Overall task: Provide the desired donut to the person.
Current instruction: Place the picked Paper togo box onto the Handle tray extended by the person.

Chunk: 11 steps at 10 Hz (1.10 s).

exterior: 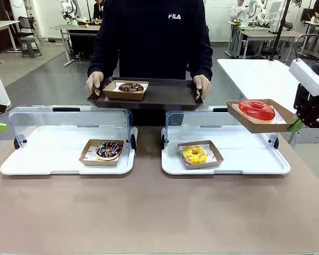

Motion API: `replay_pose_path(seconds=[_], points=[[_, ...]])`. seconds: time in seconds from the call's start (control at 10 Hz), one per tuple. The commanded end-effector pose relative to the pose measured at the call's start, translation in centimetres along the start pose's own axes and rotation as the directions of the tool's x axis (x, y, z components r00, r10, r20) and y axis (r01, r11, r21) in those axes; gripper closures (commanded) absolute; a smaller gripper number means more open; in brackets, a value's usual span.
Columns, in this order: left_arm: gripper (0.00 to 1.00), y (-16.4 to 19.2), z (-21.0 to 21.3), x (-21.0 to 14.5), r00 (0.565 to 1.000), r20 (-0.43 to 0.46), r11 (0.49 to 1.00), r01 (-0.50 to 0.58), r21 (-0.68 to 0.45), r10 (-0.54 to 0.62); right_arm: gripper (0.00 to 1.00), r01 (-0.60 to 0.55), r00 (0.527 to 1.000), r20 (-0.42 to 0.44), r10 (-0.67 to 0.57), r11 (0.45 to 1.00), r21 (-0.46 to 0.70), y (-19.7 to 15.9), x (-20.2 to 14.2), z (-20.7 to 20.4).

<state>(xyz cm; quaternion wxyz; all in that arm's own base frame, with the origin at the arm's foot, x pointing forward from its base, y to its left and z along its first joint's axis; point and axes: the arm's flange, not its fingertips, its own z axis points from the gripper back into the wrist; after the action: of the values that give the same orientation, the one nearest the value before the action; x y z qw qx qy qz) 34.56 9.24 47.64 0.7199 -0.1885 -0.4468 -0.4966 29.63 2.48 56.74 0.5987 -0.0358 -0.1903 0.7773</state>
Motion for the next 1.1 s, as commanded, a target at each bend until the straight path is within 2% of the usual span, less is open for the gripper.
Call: replay_pose_path(seconds=[0.0, 0.9, 1.0], points=[[0.00, 0.04, 0.07, 0.13, 1.000, 0.014, 1.000, -0.011, -0.002, 0.011, 1.00, -0.010, 1.000, -0.021, 0.010, 1.000, 0.010, 0.25, -0.31, -0.24], [0.00, 0.04, 0.07, 0.13, 1.000, 0.014, 1.000, -0.011, -0.002, 0.011, 1.00, -0.010, 1.000, -0.021, 0.010, 1.000, 0.010, 0.25, -0.31, -0.24], [0.00, 0.04, 0.07, 0.13, 1.000, 0.014, 1.000, -0.011, -0.002, 0.011, 0.99, 0.000, 1.000, 0.000, 0.000, 1.000, 0.000, 0.00, -0.01, 0.00]])
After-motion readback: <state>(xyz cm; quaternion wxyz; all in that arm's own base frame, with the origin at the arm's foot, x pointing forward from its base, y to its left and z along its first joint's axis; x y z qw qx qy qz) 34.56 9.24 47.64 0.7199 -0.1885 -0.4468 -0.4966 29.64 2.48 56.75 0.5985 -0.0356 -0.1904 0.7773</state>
